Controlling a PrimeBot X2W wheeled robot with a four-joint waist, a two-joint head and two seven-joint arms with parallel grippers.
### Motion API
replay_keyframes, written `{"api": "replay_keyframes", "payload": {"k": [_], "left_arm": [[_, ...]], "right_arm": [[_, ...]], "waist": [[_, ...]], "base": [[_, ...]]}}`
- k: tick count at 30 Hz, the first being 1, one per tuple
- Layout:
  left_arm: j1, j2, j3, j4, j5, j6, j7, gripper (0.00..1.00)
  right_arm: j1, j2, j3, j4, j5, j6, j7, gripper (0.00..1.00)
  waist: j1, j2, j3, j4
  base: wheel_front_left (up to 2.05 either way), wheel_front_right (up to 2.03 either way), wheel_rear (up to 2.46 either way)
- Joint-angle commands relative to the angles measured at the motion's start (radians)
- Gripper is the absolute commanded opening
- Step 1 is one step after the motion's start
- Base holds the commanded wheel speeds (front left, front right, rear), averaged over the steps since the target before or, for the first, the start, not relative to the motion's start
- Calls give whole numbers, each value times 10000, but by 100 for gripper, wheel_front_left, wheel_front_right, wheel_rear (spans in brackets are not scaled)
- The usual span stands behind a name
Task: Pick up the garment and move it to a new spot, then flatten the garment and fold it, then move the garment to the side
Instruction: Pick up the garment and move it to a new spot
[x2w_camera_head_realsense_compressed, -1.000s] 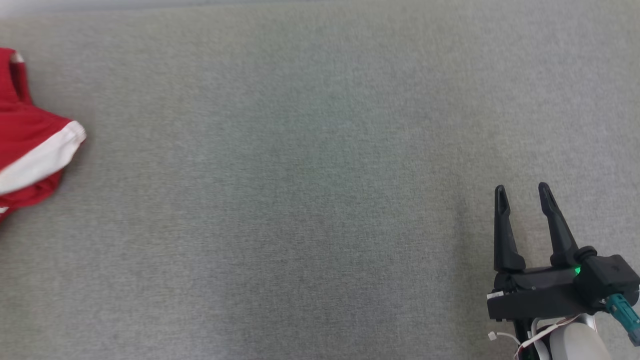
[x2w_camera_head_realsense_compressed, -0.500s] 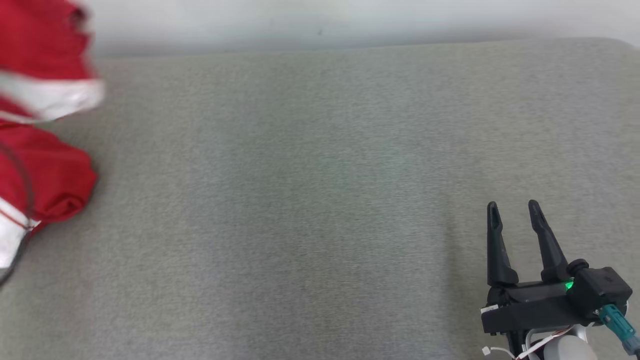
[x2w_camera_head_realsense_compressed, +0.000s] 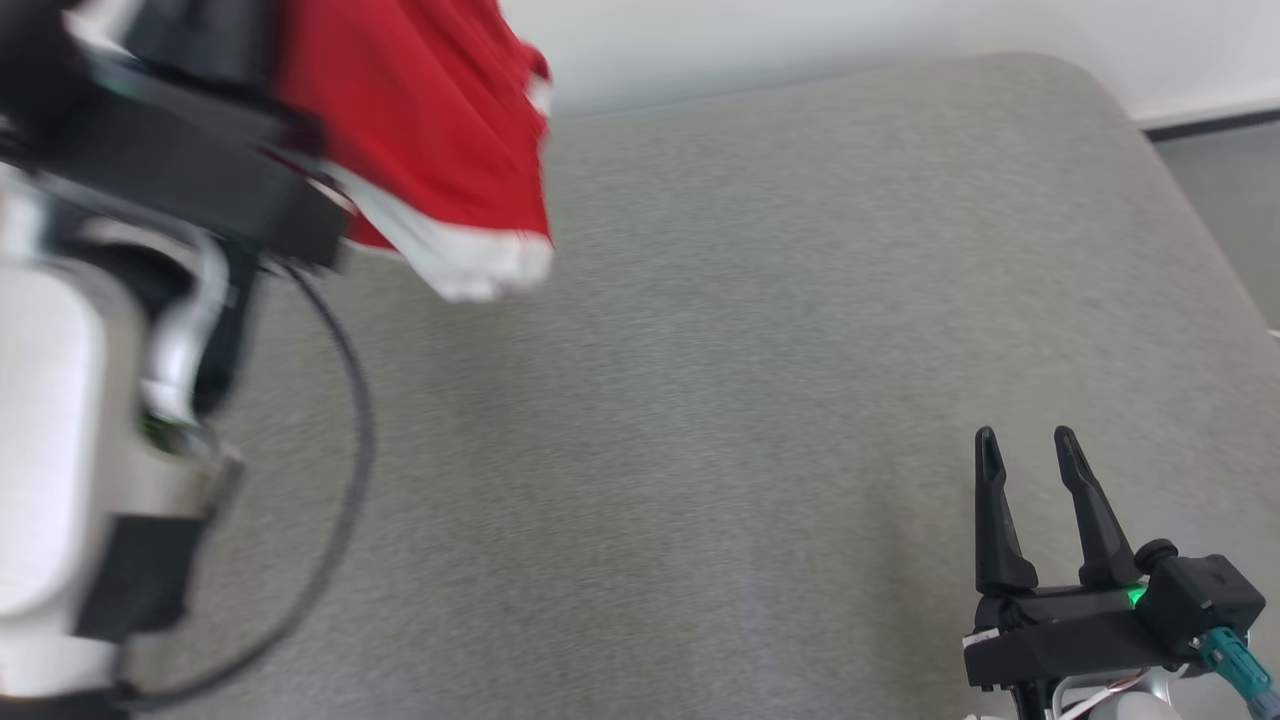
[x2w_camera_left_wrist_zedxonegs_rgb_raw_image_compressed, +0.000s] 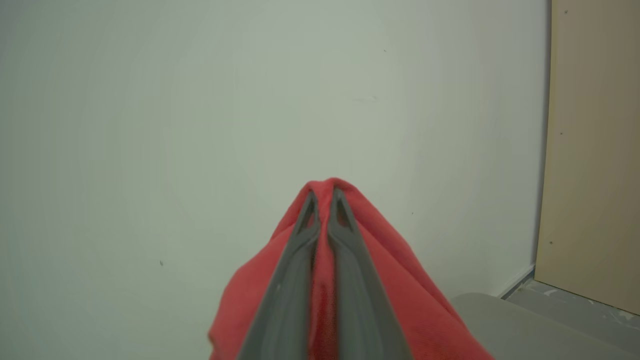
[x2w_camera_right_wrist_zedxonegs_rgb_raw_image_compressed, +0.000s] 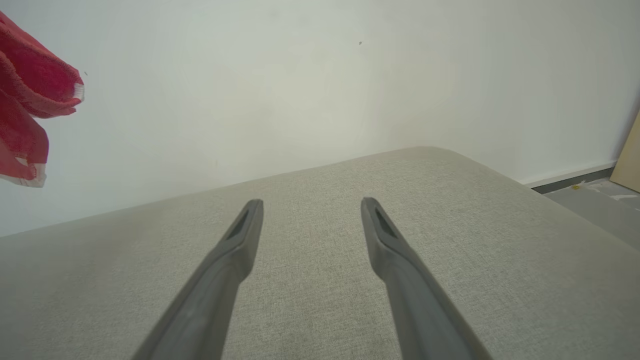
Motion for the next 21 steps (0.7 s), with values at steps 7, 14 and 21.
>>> {"api": "replay_keyframes", "payload": {"k": [7,14,21], "left_arm": [[1373,-909,-454,381,-306,370,-507,0],[3129,-1460,-1060,1364,-407,488,-1130,0],[4245,-1891,-1912,2948,-328,168,-1619,0]], "right_arm": [[67,-4,46,-21,94,-21,-4,100],[84,-4,58,63,122,-21,-4,100],[76,-6,109,161,4,-21,-4,100]], "waist": [[1,0,138,-1054],[1,0,291,-1337],[1,0,238,-1185]], "base": [[0,0,0],[0,0,0],[0,0,0]]}}
